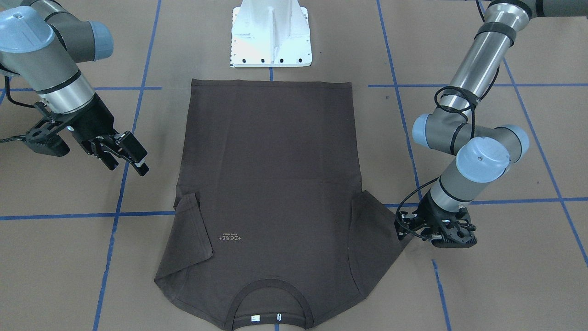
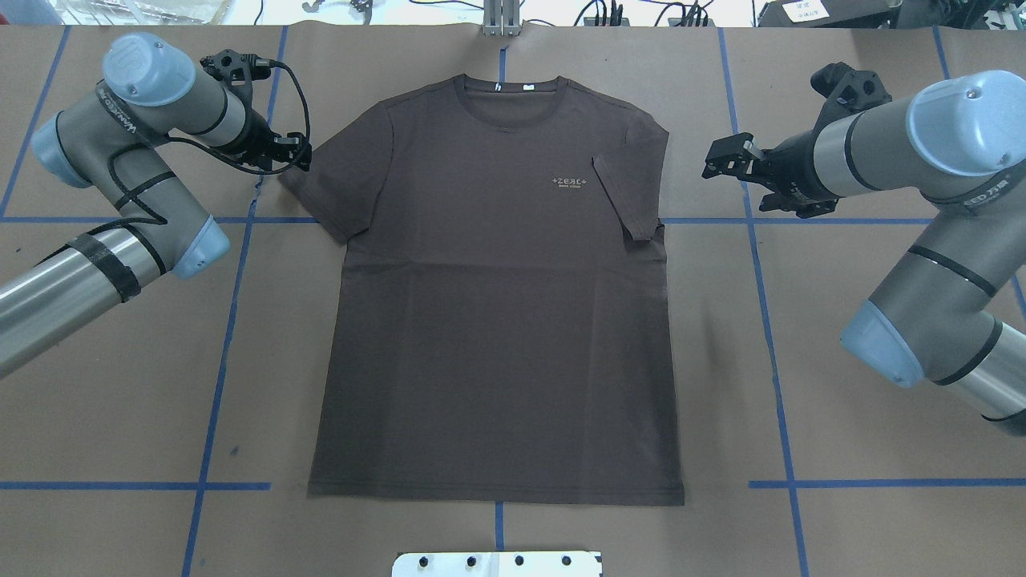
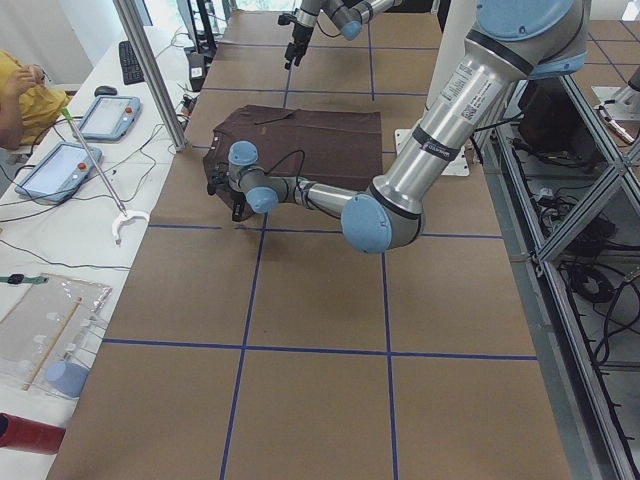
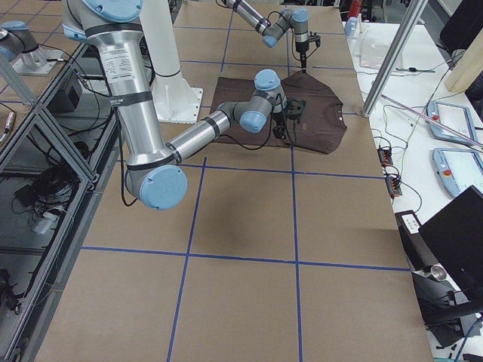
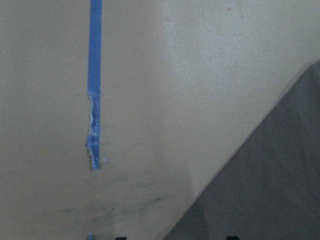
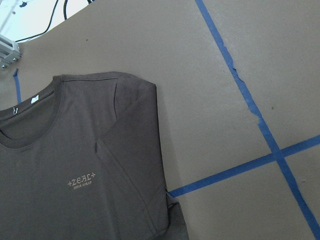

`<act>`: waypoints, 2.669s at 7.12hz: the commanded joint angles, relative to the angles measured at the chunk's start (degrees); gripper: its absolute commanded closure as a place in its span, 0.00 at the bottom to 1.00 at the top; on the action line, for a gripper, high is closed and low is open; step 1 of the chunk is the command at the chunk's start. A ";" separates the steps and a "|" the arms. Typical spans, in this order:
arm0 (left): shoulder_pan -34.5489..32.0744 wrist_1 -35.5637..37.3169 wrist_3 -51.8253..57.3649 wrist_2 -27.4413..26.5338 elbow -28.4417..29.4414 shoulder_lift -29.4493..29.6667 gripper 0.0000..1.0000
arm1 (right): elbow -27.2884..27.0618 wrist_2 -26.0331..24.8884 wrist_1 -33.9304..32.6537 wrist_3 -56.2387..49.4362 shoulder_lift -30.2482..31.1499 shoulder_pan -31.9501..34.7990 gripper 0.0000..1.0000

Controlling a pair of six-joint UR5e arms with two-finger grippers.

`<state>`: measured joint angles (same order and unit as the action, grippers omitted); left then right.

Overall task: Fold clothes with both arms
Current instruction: 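Raise the right gripper off the sleeve while the left gripper approaches the other sleeve, then grasp the sleeve nearest the left gripper and fold it inward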

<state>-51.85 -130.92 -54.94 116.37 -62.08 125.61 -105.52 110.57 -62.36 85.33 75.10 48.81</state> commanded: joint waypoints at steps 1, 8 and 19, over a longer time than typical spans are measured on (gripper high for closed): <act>0.09 -0.13 0.01 0.00 -0.24 -0.54 0.36 | -0.04 0.00 0.05 0.10 -0.21 -0.03 0.00; 0.88 -0.13 0.01 0.00 -0.06 -0.63 0.71 | -0.04 0.09 0.05 0.19 -0.13 -0.03 0.00; 3.69 2.34 -9.66 -2.01 3.27 11.32 1.00 | 0.05 0.09 0.05 -0.42 -0.30 -1.08 0.00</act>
<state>-48.66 -128.30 -64.13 116.36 -61.29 135.25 -105.42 110.59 -62.39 85.21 74.79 48.13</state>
